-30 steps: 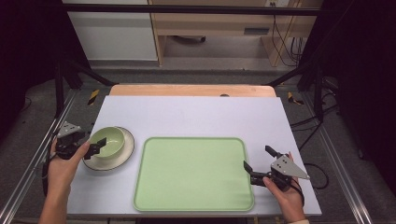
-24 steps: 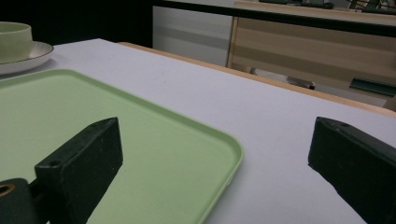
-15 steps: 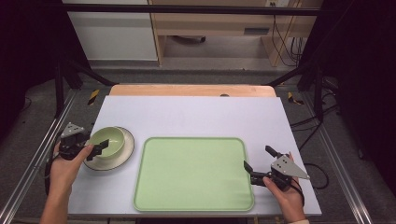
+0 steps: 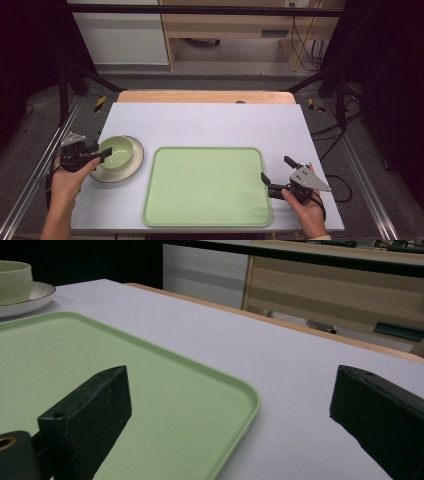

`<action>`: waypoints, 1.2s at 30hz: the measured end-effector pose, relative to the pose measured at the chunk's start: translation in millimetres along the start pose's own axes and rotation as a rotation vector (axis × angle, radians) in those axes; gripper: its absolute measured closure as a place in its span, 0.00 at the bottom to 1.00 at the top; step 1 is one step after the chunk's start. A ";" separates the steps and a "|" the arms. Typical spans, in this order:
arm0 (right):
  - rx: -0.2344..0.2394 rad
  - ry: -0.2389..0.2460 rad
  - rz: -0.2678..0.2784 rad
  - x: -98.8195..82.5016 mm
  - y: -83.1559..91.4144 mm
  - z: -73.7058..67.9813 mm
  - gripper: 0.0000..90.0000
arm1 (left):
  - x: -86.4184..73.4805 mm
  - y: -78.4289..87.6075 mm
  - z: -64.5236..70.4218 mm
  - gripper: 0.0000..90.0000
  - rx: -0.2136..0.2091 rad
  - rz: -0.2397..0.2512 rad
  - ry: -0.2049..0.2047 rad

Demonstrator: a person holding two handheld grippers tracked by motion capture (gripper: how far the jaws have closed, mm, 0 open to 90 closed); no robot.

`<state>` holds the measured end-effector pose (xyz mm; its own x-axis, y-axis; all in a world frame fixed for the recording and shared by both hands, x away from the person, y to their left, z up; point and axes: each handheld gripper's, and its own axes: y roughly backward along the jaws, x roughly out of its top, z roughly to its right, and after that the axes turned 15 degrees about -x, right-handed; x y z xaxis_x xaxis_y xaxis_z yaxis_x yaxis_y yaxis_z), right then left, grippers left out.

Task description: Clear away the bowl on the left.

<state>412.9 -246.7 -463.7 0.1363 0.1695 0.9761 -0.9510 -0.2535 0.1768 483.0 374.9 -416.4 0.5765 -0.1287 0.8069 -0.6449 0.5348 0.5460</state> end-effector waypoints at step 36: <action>0.008 -0.005 -0.005 -1.0 -1.5 -0.7 0.04 | -13.6 -21.1 -20.6 0.87 0.097 -0.093 0.174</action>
<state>414.0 -245.8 -465.0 0.1424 0.1661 0.9758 -0.9481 -0.2602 0.1826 499.1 382.6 -443.5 0.7083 -0.0236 0.7055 -0.6249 0.4438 0.6423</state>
